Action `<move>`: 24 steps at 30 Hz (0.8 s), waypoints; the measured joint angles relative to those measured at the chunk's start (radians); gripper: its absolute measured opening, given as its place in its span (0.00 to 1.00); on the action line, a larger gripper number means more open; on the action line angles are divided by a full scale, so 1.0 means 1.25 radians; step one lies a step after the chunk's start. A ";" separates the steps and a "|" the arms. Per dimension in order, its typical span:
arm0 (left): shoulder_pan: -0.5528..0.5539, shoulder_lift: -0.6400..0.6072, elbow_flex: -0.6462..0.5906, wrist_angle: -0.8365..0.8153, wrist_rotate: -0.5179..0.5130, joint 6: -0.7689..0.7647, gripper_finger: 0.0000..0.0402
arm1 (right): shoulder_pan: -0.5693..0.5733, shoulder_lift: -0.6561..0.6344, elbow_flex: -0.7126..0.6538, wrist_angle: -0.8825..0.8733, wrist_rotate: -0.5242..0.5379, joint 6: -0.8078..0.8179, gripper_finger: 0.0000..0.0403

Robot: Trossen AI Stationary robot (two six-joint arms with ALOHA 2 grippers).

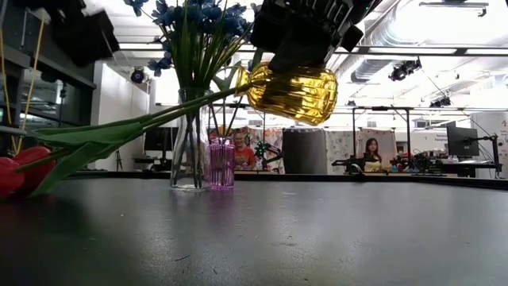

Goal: Sort flowers into vase by color
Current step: Put the red flower into the yellow vase

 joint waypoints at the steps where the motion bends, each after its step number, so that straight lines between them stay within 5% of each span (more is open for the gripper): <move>1: 0.003 0.013 0.000 -0.003 -0.007 0.017 0.57 | 0.000 0.000 0.000 0.000 0.001 0.000 0.60; 8: 0.039 0.055 0.000 -0.049 -0.137 0.079 0.62 | -0.010 0.000 0.000 0.003 0.036 0.000 0.60; 15: 0.043 0.107 0.000 -0.068 -0.127 0.107 0.62 | -0.017 0.000 0.000 0.003 0.037 0.004 0.60; 24: 0.043 0.116 0.000 -0.073 -0.246 0.096 0.62 | -0.016 0.000 0.000 0.002 0.036 -0.013 0.60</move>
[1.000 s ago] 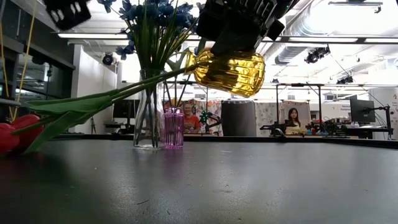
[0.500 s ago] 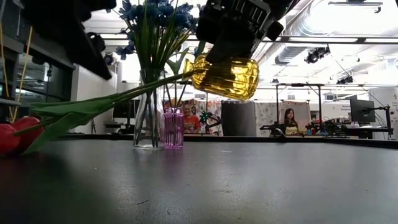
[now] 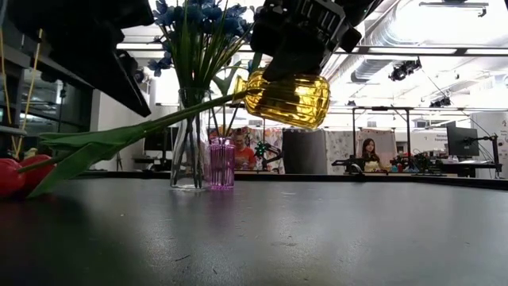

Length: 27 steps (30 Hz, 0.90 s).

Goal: Sort flowers into vase by color
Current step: Put the red flower into the yellow vase

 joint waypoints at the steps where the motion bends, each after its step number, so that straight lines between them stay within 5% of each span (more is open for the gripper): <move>1: 0.000 0.000 0.000 0.000 0.010 -0.005 0.62 | 0.000 0.000 0.000 0.000 0.000 -0.003 0.60; 5: -0.002 0.012 -0.017 0.000 0.074 -0.021 0.62 | 0.000 0.000 0.000 0.000 0.000 -0.008 0.60; 14: 0.008 0.029 -0.025 -0.004 -0.014 -0.015 0.62 | 0.000 0.000 0.000 0.000 0.000 -0.011 0.60; 27: 0.025 0.050 -0.024 -0.009 0.033 0.012 0.62 | 0.001 0.000 0.000 0.000 0.000 -0.021 0.60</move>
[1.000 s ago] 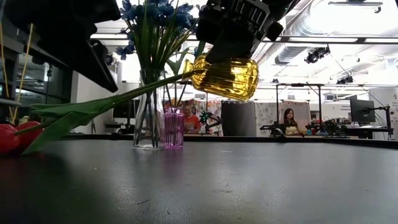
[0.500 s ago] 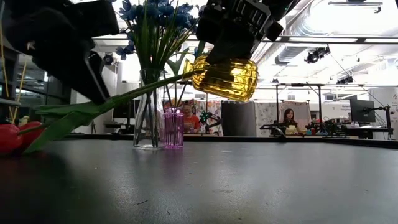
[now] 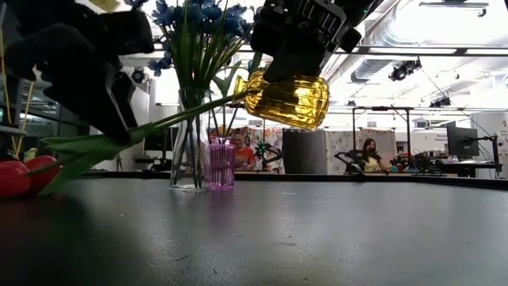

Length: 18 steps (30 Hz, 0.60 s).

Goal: Sort flowers into vase by color
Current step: Put the red flower into the yellow vase

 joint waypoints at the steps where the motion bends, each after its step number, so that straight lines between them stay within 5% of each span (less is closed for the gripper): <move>1: 0.004 0.006 0.000 0.005 0.007 0.000 0.62 | 0.000 0.000 0.000 0.000 0.000 -0.001 0.60; 11: 0.024 0.042 0.003 0.030 0.041 -0.053 0.57 | 0.000 0.000 0.000 0.000 0.000 -0.003 0.60; 18: 0.024 0.016 0.019 0.041 0.070 -0.054 0.13 | 0.023 0.000 0.000 -0.005 -0.002 -0.054 0.60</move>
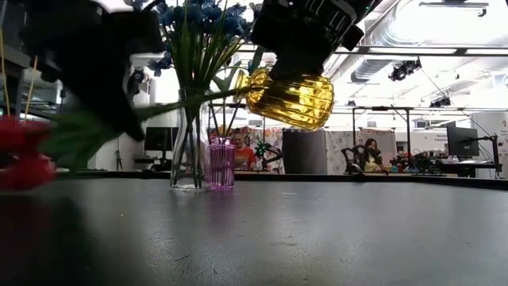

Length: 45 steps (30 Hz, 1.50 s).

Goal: Sort flowers into vase by color
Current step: Put the red flower into the yellow vase

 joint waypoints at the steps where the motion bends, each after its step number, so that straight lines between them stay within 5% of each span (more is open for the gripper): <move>1: 0.000 -0.003 0.012 0.002 0.014 0.003 0.07 | 0.006 0.000 0.000 -0.001 0.000 -0.004 0.60; 11: -0.011 -0.005 0.160 -0.034 0.059 0.019 0.02 | 0.089 0.000 -0.001 -0.002 0.064 -0.005 0.60; 19: -0.009 0.007 0.257 -0.117 0.199 -0.001 0.01 | 0.137 0.000 -0.001 0.027 0.139 0.037 0.60; 25: -0.006 0.098 0.402 -0.300 0.315 -0.024 0.01 | 0.171 0.000 -0.001 0.071 0.181 0.037 0.60; 36: -0.004 0.318 0.794 -0.586 0.359 -0.050 0.01 | 0.238 0.001 -0.003 0.118 0.271 -0.057 0.60; 45: 0.001 0.346 0.874 -0.634 0.386 -0.068 0.01 | 0.259 0.023 -0.037 0.286 0.331 -0.071 0.60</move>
